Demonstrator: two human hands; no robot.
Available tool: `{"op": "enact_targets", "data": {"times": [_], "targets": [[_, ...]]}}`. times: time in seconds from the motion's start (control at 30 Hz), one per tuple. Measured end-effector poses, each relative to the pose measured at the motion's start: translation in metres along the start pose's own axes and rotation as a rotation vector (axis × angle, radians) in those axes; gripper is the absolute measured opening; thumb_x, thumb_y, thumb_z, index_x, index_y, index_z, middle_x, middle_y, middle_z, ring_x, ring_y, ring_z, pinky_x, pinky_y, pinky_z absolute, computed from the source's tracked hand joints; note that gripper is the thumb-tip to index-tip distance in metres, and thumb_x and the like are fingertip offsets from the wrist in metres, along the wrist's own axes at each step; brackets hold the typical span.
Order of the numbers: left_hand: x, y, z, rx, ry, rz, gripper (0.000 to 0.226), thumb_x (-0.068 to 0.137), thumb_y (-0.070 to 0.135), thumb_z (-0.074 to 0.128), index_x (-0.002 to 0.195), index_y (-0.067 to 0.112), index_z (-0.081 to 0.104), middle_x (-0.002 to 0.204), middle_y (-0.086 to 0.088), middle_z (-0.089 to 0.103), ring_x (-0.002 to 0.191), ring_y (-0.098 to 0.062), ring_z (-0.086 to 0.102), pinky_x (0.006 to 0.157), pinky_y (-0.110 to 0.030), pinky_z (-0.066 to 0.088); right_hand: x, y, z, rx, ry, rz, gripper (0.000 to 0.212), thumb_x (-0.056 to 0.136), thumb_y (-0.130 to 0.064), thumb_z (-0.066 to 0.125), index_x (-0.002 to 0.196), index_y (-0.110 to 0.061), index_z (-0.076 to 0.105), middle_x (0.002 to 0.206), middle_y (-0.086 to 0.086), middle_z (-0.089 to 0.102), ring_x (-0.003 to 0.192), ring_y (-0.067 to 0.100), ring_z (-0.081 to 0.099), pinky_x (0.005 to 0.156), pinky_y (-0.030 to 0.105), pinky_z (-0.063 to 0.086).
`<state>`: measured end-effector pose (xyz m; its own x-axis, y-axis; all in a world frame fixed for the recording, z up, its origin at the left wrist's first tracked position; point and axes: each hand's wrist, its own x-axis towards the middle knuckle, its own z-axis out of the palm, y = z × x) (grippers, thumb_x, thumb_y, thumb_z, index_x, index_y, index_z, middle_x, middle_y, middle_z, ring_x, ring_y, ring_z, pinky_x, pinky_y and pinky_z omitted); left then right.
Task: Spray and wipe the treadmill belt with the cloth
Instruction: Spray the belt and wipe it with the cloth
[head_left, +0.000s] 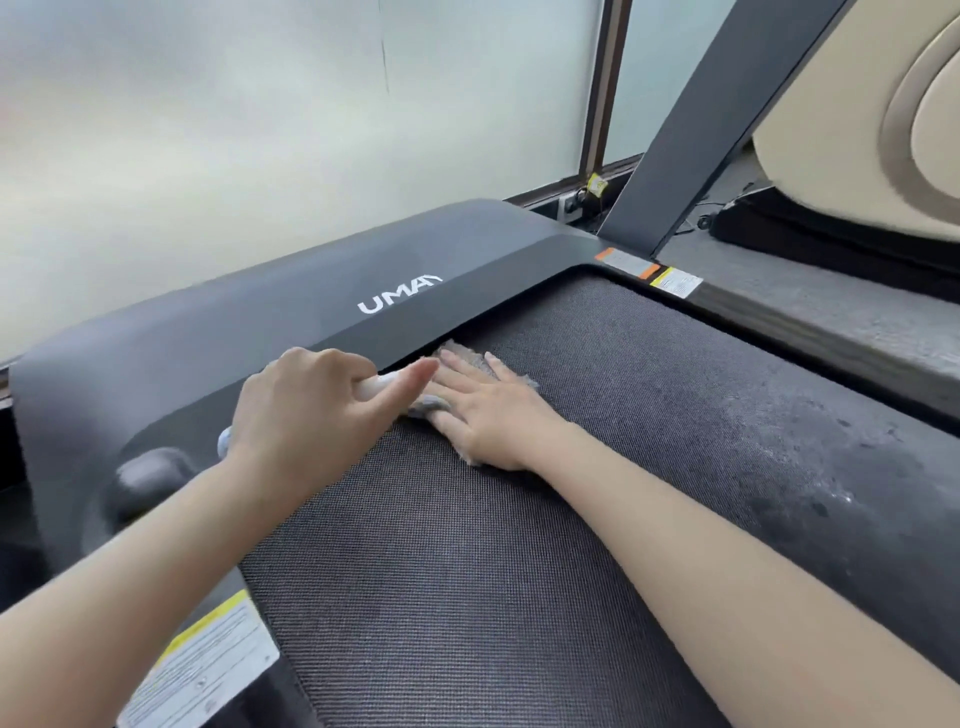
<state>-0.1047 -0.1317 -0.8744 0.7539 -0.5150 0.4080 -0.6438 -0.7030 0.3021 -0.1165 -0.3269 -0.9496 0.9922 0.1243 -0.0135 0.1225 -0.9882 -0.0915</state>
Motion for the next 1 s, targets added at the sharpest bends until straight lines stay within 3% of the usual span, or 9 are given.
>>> {"op": "enact_targets", "data": {"times": [0.2, 0.4, 0.6, 0.73, 1.0], "targets": [[0.003, 0.003, 0.01, -0.02, -0.037, -0.044, 0.073, 0.074, 0.084, 0.028, 0.044, 0.018, 0.022, 0.038, 0.007, 0.022, 0.038, -0.013, 0.026, 0.048, -0.027, 0.025, 0.012, 0.109, -0.021, 0.047, -0.007, 0.323, 0.053, 0.101, -0.043, 0.017, 0.152, -0.035, 0.005, 0.159, -0.014, -0.004, 0.146, 0.007, -0.008, 0.119, 0.043, -0.006], [0.008, 0.005, 0.021, 0.011, -0.085, -0.058, 0.074, 0.072, 0.086, 0.025, 0.044, 0.018, 0.024, 0.038, 0.007, 0.024, 0.037, -0.011, 0.026, 0.047, -0.027, 0.025, 0.003, 0.189, -0.022, 0.052, 0.013, 0.534, 0.052, 0.102, -0.042, 0.017, 0.152, -0.033, 0.005, 0.16, -0.01, -0.004, 0.147, 0.009, -0.007, 0.119, 0.043, -0.004], [0.004, 0.008, 0.021, -0.003, -0.105, -0.05, 0.076, 0.073, 0.087, 0.027, 0.046, 0.015, 0.026, 0.039, 0.007, 0.025, 0.037, -0.012, 0.025, 0.047, -0.026, 0.028, -0.019, 0.202, -0.02, 0.075, 0.02, 0.616, 0.051, 0.102, -0.041, 0.018, 0.152, -0.033, 0.009, 0.16, -0.01, -0.001, 0.147, 0.012, -0.004, 0.119, 0.043, -0.003], [-0.003, 0.018, 0.02, -0.007, -0.125, -0.044, 0.075, 0.071, 0.087, 0.026, 0.045, 0.017, 0.023, 0.039, 0.007, 0.025, 0.037, -0.012, 0.024, 0.047, -0.026, 0.023, -0.032, 0.152, -0.018, 0.133, 0.03, 0.484, 0.05, 0.102, -0.041, 0.022, 0.151, -0.035, 0.013, 0.16, -0.011, 0.002, 0.147, 0.011, -0.003, 0.117, 0.042, -0.002], [-0.009, 0.039, 0.014, -0.023, -0.11, -0.013, 0.08, 0.069, 0.089, 0.024, 0.045, 0.013, 0.027, 0.037, 0.001, 0.031, 0.039, -0.017, 0.033, 0.047, -0.028, 0.025, -0.117, -0.025, 0.005, 0.128, 0.022, -0.182, 0.052, 0.101, -0.046, 0.024, 0.15, -0.037, 0.011, 0.159, -0.013, 0.002, 0.146, 0.009, -0.01, 0.116, 0.038, -0.012]]}}
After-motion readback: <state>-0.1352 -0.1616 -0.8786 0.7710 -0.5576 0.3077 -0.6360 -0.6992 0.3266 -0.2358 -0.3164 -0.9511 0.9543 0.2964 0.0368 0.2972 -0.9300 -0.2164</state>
